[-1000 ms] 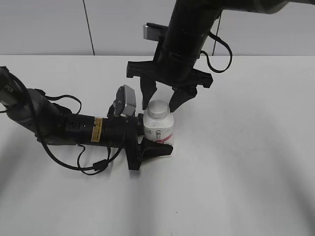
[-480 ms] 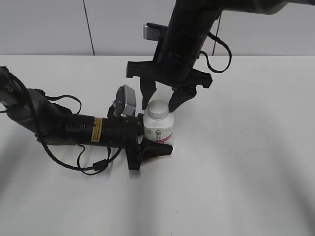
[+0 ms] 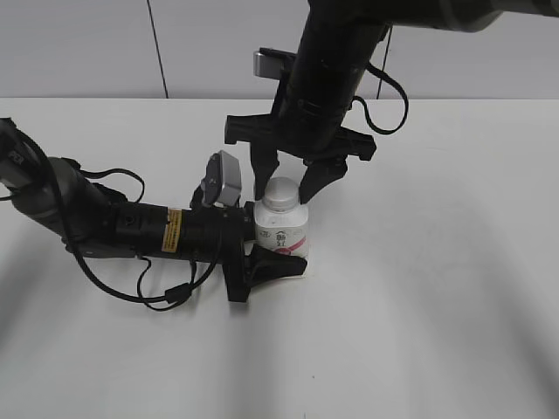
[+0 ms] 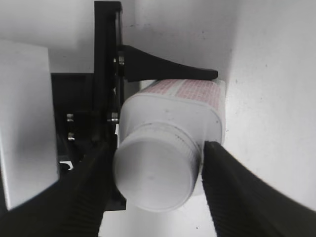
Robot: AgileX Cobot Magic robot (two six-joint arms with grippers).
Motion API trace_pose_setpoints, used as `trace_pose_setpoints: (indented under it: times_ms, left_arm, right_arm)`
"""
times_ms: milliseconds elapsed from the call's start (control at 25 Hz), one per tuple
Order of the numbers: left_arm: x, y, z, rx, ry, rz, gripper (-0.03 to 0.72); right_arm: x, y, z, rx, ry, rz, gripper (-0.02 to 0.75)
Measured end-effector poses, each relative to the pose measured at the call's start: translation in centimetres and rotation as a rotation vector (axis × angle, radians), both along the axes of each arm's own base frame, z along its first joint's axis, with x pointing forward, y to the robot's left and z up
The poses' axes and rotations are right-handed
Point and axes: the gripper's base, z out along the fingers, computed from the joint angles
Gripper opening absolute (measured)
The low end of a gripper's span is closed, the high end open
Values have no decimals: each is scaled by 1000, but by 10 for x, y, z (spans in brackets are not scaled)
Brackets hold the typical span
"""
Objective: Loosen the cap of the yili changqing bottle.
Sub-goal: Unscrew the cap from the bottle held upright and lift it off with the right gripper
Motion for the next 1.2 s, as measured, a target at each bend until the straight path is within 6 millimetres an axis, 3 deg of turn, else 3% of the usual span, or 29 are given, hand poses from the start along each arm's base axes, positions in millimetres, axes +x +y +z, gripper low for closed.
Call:
trace_pose_setpoints:
  times_ms: [400,840,1200]
  left_arm:
    - [0,0,0,1,0,0,419]
    - [0,0,0,5,-7,-1,419]
    - [0,0,0,5,-7,-2,419]
  right_arm:
    - [0,0,0,-4,3,2,408]
    - [-1,-1,0,-15,5,40,403]
    - [-2,-1,0,-20,-51,237,401]
